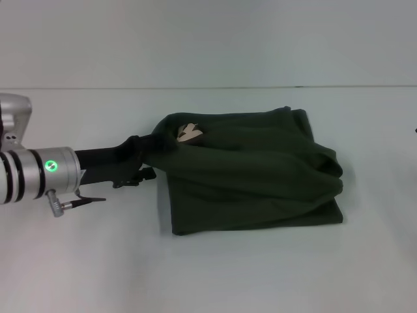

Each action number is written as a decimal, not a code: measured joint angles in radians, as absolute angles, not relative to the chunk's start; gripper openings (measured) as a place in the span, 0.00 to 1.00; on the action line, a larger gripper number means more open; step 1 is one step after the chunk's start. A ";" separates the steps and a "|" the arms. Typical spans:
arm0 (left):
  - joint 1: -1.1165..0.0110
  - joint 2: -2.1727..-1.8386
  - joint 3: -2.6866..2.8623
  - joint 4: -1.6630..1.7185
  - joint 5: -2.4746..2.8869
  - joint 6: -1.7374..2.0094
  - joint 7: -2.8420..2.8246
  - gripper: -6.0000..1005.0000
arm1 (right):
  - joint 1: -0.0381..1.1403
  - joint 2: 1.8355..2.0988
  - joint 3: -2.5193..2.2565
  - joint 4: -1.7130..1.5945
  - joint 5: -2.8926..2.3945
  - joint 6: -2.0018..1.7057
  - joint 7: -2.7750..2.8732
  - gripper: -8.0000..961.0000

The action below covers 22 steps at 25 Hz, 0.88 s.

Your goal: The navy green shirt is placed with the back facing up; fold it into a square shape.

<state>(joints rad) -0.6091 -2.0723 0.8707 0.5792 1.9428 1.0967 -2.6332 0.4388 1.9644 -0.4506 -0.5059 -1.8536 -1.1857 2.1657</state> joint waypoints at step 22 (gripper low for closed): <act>-0.736 -2.131 0.857 0.581 1.751 1.110 -2.516 0.87 | 0.436 1.965 -0.451 -0.505 -1.852 -1.197 2.153 0.76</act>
<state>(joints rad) -0.7363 -2.1310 0.8573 0.5811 1.7509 1.1101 -2.5160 0.4361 1.9649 -0.4513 -0.5046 -1.8517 -1.1967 2.1535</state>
